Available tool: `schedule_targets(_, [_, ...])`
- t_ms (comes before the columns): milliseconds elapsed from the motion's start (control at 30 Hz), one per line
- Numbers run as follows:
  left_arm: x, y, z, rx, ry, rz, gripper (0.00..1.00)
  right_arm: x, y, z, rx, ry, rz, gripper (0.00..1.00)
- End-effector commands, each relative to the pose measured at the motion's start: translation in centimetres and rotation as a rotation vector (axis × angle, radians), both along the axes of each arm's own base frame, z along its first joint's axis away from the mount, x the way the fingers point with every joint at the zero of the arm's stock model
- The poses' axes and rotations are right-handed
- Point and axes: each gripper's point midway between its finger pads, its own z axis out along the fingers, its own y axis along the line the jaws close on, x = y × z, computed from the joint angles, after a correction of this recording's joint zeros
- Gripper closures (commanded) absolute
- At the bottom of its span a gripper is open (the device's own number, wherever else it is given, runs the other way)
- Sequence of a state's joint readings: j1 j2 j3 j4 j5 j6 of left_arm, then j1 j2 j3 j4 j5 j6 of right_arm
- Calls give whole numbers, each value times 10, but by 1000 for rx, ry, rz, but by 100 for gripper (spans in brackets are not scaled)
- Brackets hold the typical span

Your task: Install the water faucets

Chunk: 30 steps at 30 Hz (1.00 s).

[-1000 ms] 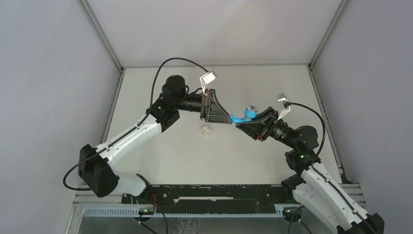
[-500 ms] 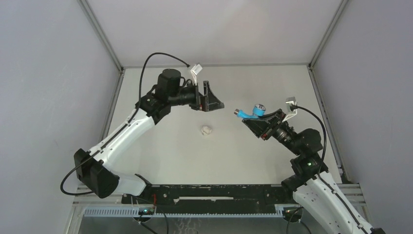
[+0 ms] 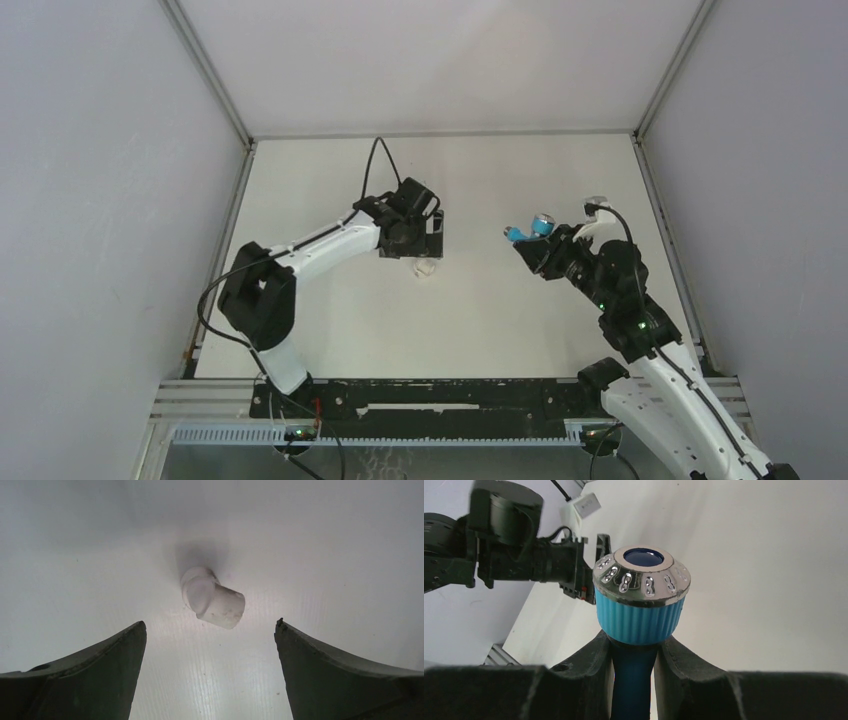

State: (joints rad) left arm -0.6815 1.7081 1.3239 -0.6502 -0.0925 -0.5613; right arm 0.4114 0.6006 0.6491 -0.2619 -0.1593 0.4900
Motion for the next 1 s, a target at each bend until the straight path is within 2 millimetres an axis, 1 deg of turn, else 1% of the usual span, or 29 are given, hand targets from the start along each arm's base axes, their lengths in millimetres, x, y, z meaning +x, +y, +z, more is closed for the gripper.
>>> schedule_targets(0, [2,6,4,31,7,155,0,1,-9,26,-4,-110,-33,100])
schedule_targets(200, [-14,-7,-19,-96,138,453,2,-1,-4,27,2,-121,2,100])
schedule_targets(233, [-16,-5,-23,-85,155,516,3,-2,-2,28,8,-119,7,100])
schedule_targets(300, [-15,-1,-26,-38,168,571,4,-3,0,28,20,-115,19,100])
schedule_targets(400, [-16,9,-38,54,197,676,4,-7,3,28,29,-116,40,100])
schedule_targets(433, [-17,12,-43,80,210,705,6,-8,3,28,29,-115,43,100])
schedule_targets(533, [-22,16,-53,166,265,736,14,-10,3,27,30,-115,51,100])
schedule_targets(600, [-21,14,-56,202,283,736,15,-12,4,27,32,-116,59,100])
schedule_targets(733, [-19,8,-62,197,302,740,22,-14,5,25,29,-113,71,100])
schedule_targets(833, [-16,7,-63,195,294,735,30,-15,6,24,28,-110,81,100])
schedule_targets(900, [-13,7,-65,200,283,722,33,-15,6,25,31,-111,82,100])
schedule_targets(967, [-12,7,-69,206,290,711,39,-15,6,24,28,-109,82,100])
